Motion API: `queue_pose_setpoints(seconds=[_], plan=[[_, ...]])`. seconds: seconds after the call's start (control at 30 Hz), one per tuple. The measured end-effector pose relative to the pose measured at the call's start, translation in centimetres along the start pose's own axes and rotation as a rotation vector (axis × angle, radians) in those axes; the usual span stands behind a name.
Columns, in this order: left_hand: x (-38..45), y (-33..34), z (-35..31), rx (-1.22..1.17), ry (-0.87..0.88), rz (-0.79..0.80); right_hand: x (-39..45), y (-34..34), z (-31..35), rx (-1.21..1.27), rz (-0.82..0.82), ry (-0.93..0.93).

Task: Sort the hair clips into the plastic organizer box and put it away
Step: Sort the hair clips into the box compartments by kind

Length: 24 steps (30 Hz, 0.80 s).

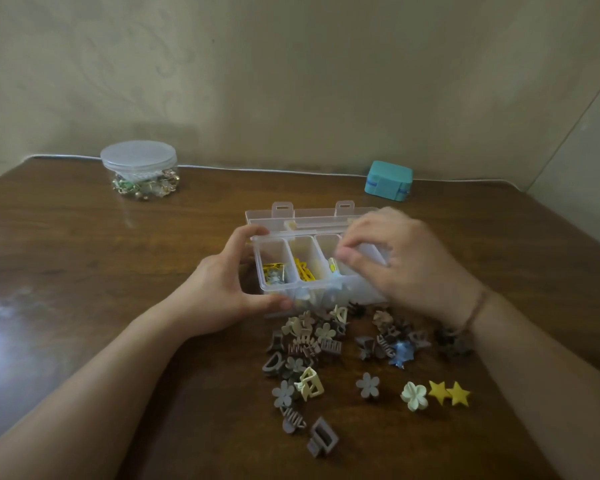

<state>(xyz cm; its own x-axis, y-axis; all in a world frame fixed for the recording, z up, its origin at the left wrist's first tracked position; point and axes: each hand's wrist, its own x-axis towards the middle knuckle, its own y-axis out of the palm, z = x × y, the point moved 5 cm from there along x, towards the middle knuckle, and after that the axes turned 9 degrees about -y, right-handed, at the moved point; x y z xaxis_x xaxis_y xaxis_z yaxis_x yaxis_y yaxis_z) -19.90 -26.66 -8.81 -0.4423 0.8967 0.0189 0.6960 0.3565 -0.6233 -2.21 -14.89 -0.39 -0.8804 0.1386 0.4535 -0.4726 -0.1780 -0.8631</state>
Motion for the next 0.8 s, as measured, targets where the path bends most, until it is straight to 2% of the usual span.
queue_pose_setpoints(seconds=[0.1,0.17,0.37,0.5,0.6,0.73,0.8], plan=[[0.0,0.0,-0.1,-0.002,-0.002,-0.003,-3.0,-3.2,-1.3,-0.02,-0.021,0.062],[0.0,0.0,0.0,-0.008,-0.002,-0.002,-5.5,-3.8,-1.9,-0.007,0.04,0.111],[0.0,0.0,0.2,-0.028,-0.014,-0.006,-13.2,-1.1,-1.5,-0.109,0.248,0.15],[-0.1,0.0,0.1,-0.033,-0.026,0.002,-15.4,1.8,0.3,-0.135,0.354,0.147],[-0.1,0.1,0.0,-0.038,-0.029,-0.001,-15.2,2.5,1.0,-0.109,0.32,0.173],[-0.1,0.0,0.0,-0.046,-0.037,0.003,-13.7,2.6,1.9,-0.053,0.197,0.187],[-0.2,0.0,0.0,-0.043,-0.04,0.004,-12.9,3.2,2.4,-0.011,0.196,0.179]])
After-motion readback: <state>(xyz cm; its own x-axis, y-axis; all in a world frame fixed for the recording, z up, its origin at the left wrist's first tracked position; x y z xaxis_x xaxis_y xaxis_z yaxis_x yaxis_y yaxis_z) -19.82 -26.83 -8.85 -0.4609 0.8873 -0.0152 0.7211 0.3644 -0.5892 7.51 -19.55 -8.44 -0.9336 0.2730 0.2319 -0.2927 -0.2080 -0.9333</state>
